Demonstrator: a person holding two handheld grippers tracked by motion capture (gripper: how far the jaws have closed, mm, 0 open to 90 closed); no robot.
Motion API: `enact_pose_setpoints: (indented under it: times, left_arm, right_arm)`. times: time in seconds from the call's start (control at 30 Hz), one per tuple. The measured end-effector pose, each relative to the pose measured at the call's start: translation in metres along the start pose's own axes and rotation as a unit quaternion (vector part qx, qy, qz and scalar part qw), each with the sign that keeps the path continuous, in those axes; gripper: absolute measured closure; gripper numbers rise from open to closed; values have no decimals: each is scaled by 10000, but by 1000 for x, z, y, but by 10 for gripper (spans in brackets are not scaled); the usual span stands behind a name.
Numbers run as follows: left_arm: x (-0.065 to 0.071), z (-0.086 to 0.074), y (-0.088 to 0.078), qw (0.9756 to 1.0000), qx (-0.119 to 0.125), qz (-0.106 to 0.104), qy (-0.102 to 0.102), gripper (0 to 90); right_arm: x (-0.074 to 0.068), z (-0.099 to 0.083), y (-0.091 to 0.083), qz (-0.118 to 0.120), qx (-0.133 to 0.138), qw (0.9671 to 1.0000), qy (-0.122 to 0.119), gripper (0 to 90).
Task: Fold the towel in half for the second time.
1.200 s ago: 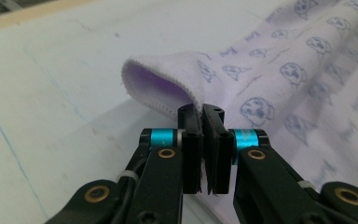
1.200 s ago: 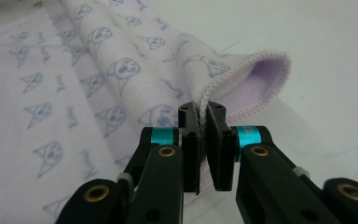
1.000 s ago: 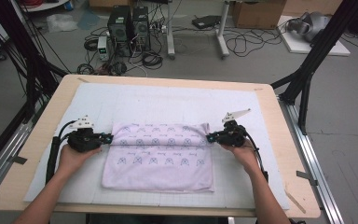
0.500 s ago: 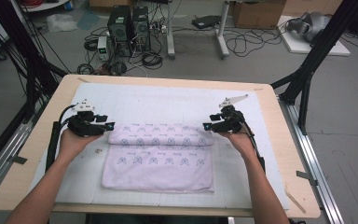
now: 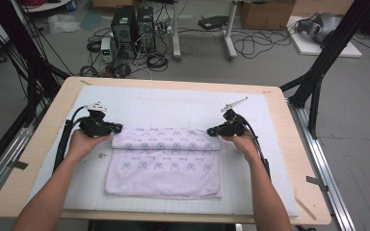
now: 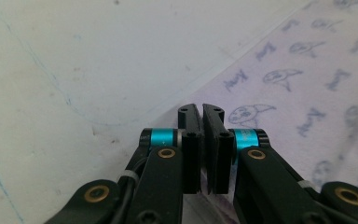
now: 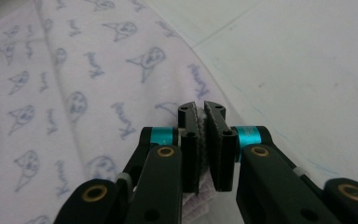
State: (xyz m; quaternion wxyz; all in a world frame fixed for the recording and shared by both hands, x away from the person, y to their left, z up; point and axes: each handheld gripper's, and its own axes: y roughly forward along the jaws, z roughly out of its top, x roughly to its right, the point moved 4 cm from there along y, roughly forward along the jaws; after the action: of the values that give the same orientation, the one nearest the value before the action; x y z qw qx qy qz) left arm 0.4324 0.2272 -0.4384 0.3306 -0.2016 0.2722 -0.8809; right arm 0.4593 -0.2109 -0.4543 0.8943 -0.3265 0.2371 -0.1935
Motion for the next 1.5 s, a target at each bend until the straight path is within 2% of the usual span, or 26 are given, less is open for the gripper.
enact_pose_setpoints:
  times: [0.07,0.13,0.27,0.33,0.4,0.43,0.5,0.53,0.57,0.6,0.67,0.77,0.83,0.87,0.97,1.03,1.1,1.17,1.2,1.3,1.43,1.47,1.5]
  left_arm:
    - [5,4,-10,9998,146,12,105,863]
    - [11,7,-23,9989,443,-24,154,863]
    - [26,5,-48,9964,787,-49,297,862]
    - [36,-2,-58,9957,837,-118,380,861]
    - [48,-15,-66,9952,821,-243,481,857]
    - [53,-24,-70,9949,806,-320,522,849]
    - [62,-40,-76,9949,701,-417,601,778]
    - [65,-47,-79,9954,634,-409,598,720]
    - [67,-51,-80,9955,589,-401,628,674]
    - [69,-53,-81,9954,553,-361,699,666]
    - [70,-52,-80,9957,453,-259,771,618]
    - [74,-46,-75,9950,438,-232,871,594]
    - [73,-43,-68,9955,394,-230,830,554]
    - [72,-42,-64,9959,354,-236,801,543]
    - [71,-45,-49,9966,148,-279,767,529]
    - [71,-49,-40,9960,-7,-288,847,645]
    - [71,-53,-33,9954,-115,-354,884,791]
    - [71,-55,-31,9951,-151,-352,910,857]
    - [72,-55,-32,9950,-136,-383,911,866]
    - [73,-52,-45,9951,1,-385,906,873]
    - [80,-47,-76,9938,270,-411,998,873]
    - [83,-47,-82,9934,319,-430,1015,870]
    - [85,-47,-87,9931,336,-441,1038,854]
  right_arm:
    - [-7,4,-8,-74,86,9999,-129,853]
    - [-17,8,-18,-134,270,9992,-274,857]
    - [-39,12,-42,-211,594,9961,-625,857]
    - [-51,8,-51,-181,735,9945,-717,857]
    - [-67,-5,-58,-163,759,9932,-866,856]
    - [-75,-13,-60,-74,817,9923,-926,854]
    - [-88,-32,-61,22,762,9925,-959,813]
    - [-93,-39,-62,43,693,9932,-934,780]
    - [-98,-45,-63,44,704,9925,-993,770]
    - [-100,-48,-63,1,718,9919,-1046,740]
    - [-102,-50,-62,-114,658,9918,-1091,702]
    - [-99,-46,-59,-223,726,9909,-1111,657]
    - [-95,-44,-54,-307,760,9898,-1167,604]
    - [-93,-44,-51,-272,720,9907,-1121,595]
    - [-87,-46,-38,-406,439,9922,-1095,553]
    - [-84,-48,-29,-429,267,9930,-1064,570]
    - [-82,-50,-22,-439,62,9935,-1046,666]
    - [-80,-53,-17,-381,-84,9936,-1059,823]
    - [-81,-55,-16,-312,-103,9936,-1079,865]
    - [-83,-57,-22,-214,-1,9942,-1052,871]
    - [-103,-58,-50,-67,417,9923,-1164,869]
    - [-109,-59,-57,-35,542,9910,-1220,855]
    - [-115,-60,-64,-30,625,9903,-1244,797]
